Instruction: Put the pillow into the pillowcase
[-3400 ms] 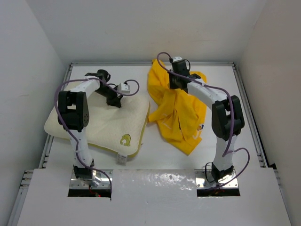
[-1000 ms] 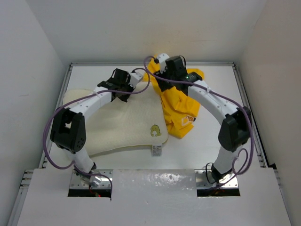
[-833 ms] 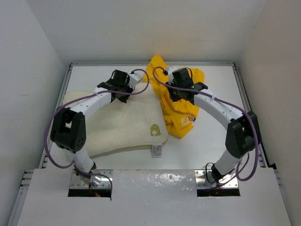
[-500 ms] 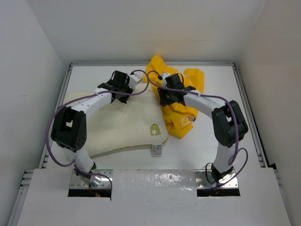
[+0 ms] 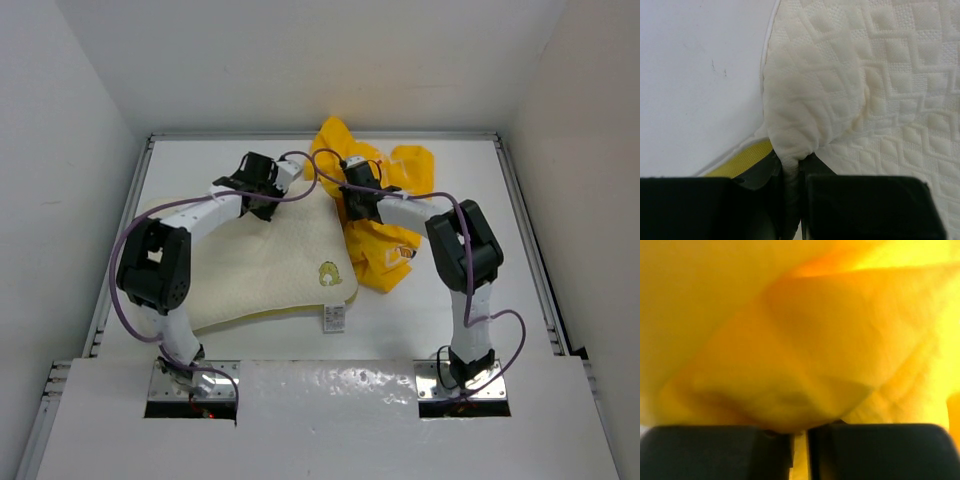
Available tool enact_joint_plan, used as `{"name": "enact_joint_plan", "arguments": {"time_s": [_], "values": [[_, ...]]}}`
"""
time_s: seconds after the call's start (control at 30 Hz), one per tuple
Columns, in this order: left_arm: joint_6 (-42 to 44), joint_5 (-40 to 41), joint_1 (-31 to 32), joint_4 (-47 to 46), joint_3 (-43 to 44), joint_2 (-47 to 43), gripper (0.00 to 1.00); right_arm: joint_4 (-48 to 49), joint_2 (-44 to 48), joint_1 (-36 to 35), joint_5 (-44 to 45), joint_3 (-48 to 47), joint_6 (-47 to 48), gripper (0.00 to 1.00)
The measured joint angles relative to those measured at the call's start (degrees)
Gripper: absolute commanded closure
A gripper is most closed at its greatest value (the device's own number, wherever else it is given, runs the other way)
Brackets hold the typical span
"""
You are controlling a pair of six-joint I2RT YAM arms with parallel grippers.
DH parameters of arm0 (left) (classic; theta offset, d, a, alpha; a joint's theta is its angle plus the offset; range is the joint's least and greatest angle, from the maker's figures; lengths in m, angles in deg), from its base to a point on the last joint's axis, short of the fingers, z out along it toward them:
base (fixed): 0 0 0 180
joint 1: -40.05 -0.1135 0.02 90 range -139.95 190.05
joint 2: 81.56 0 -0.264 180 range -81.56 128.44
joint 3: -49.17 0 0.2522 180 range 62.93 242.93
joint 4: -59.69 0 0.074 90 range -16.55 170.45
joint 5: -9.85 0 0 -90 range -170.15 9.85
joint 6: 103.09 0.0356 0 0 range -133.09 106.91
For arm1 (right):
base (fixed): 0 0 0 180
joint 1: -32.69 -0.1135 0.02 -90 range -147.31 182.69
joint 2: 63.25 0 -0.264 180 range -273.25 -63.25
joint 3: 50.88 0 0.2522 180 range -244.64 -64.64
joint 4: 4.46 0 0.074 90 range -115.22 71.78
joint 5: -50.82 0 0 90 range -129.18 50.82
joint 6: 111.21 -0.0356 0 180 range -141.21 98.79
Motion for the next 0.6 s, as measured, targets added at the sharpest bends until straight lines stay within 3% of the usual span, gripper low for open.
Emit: {"name": "enact_joint_plan", "arguments": {"time_s": [0.03,0.27,0.6], "values": [[0.0,-0.1,0.0,0.0,0.2,0.2,1.00,0.1,0.0,0.0,0.7,0.0,-0.2,1.00],[0.0,-1.2,0.0,3.0,5.0,4.2,1.00,0.3,7.0,0.0,1.9,6.3,0.6,1.00],[-4.9,-3.3,0.4,7.5,15.0,11.2,1.00,-9.8,21.1,-2.3,-6.7,7.4,7.3,1.00]]}}
